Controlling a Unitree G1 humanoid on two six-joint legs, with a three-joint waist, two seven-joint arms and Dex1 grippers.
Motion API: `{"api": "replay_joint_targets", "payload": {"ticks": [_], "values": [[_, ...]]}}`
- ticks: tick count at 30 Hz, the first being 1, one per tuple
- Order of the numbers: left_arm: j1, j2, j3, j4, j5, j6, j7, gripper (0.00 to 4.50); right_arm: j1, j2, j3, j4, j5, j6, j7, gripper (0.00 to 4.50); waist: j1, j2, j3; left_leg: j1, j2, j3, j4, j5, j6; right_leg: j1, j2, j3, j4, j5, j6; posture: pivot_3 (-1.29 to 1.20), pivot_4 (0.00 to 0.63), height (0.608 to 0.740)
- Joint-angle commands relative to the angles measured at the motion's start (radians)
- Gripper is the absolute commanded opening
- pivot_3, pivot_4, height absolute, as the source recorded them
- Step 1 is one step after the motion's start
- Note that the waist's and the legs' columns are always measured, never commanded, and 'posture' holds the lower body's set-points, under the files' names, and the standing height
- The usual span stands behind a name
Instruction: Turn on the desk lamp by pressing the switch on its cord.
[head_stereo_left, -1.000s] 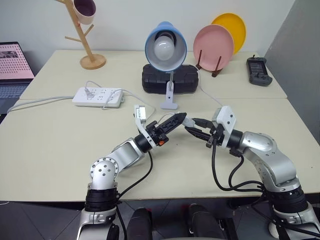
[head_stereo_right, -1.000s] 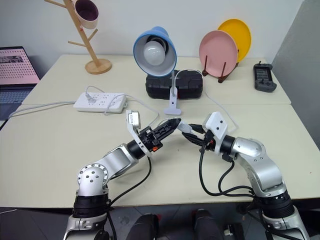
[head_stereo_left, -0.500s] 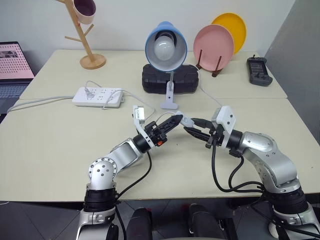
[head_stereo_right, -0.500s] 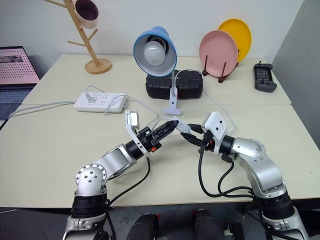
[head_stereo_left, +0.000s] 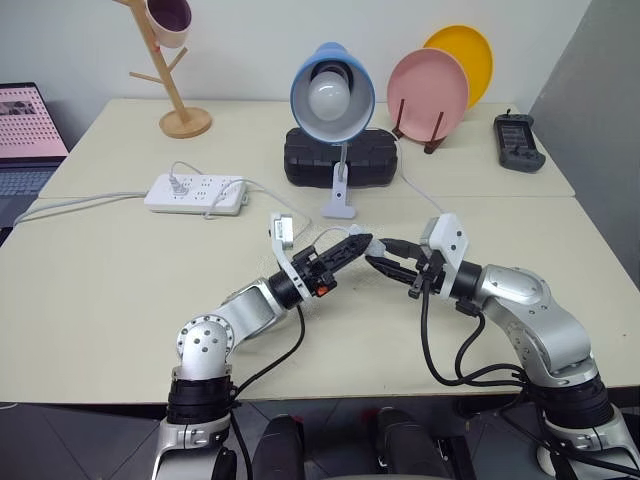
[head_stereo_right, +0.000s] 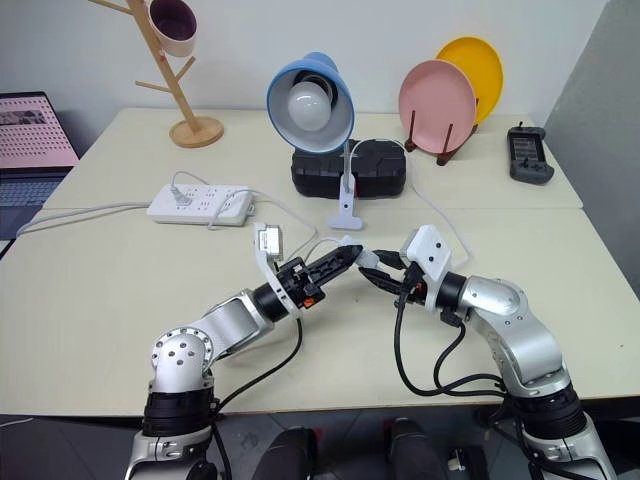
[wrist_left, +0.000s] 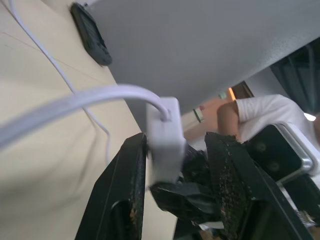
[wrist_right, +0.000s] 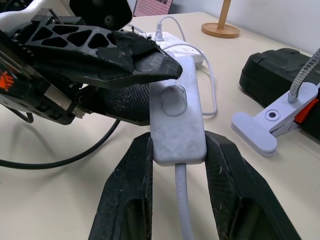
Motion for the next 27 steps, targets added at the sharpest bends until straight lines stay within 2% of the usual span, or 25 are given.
{"api": "replay_joint_targets", "payload": {"ticks": [1, 7, 8, 9, 14, 21, 24, 26, 27], "values": [[-0.016, -0.005, 0.0, -0.034, -0.038, 0.016, 0.0, 1.83, -0.001, 0.0, -0.01, -0.042, 0.018, -0.003, -0.002, 1.1, 0.0, 0.0, 0.0, 0.0, 0.0, 0.0, 0.0, 0.0, 0.0, 0.0, 0.0, 0.0, 0.0, 0.0, 0.0, 0.0, 0.15, 0.74], [-0.03, -0.009, 0.017, -0.016, -0.042, 0.013, 0.003, 1.83, 0.005, -0.002, -0.014, -0.047, 0.019, -0.001, -0.004, 1.1, 0.0, 0.0, 0.0, 0.0, 0.0, 0.0, 0.0, 0.0, 0.0, 0.0, 0.0, 0.0, 0.0, 0.0, 0.0, 0.0, 0.15, 0.74], [-0.033, -0.01, 0.022, -0.014, -0.045, 0.011, 0.004, 1.48, 0.007, -0.003, -0.015, -0.048, 0.019, -0.001, -0.004, 1.1, 0.0, 0.0, 0.0, 0.0, 0.0, 0.0, 0.0, 0.0, 0.0, 0.0, 0.0, 0.0, 0.0, 0.0, 0.0, 0.0, 0.15, 0.74], [-0.036, -0.01, 0.025, -0.011, -0.05, 0.011, 0.004, 1.45, 0.007, -0.003, -0.015, -0.049, 0.019, 0.0, -0.005, 1.1, 0.0, 0.0, 0.0, 0.0, 0.0, 0.0, 0.0, 0.0, 0.0, 0.0, 0.0, 0.0, 0.0, 0.0, 0.0, 0.0, 0.15, 0.74], [-0.038, -0.016, 0.035, -0.01, -0.074, 0.016, 0.017, 0.5, 0.015, -0.004, -0.015, -0.05, 0.018, 0.0, -0.005, 1.1, 0.0, 0.0, 0.0, 0.0, 0.0, 0.0, 0.0, 0.0, 0.0, 0.0, 0.0, 0.0, -0.001, 0.0, 0.0, 0.0, 0.15, 0.74], [-0.026, -0.022, 0.032, -0.021, -0.079, 0.016, 0.021, 0.47, 0.016, -0.009, -0.016, -0.041, 0.016, -0.003, 0.001, 1.1, 0.0, 0.0, 0.0, -0.001, 0.0, 0.0, 0.0, 0.0, 0.0, 0.0, 0.0, 0.0, -0.002, 0.0, 0.0, 0.0, 0.15, 0.74], [-0.024, -0.013, 0.024, -0.035, -0.018, -0.007, 0.016, 0.47, 0.015, -0.008, -0.014, -0.041, 0.015, -0.003, 0.001, 1.1, 0.0, 0.0, 0.0, -0.002, 0.0, 0.0, -0.001, 0.0, 0.0, 0.0, 0.0, 0.0, -0.004, 0.0, 0.0, 0.0, 0.15, 0.74], [-0.019, -0.01, 0.028, -0.044, -0.025, -0.009, -0.001, 0.47, 0.013, -0.007, -0.012, -0.039, 0.014, -0.004, 0.002, 1.1, 0.0, 0.0, 0.0, -0.003, 0.0, -0.001, -0.001, 0.0, 0.0, 0.0, 0.0, -0.001, -0.006, 0.0, 0.001, 0.0, 0.15, 0.74], [-0.015, -0.007, 0.031, -0.049, -0.038, -0.004, -0.013, 0.82, 0.013, -0.007, -0.012, -0.038, 0.014, -0.005, 0.002, 1.1, 0.0, 0.0, 0.0, -0.004, 0.0, -0.001, -0.001, 0.0, 0.0, 0.0, 0.0, -0.001, -0.008, 0.001, 0.001, 0.0, 0.15, 0.74]]}}
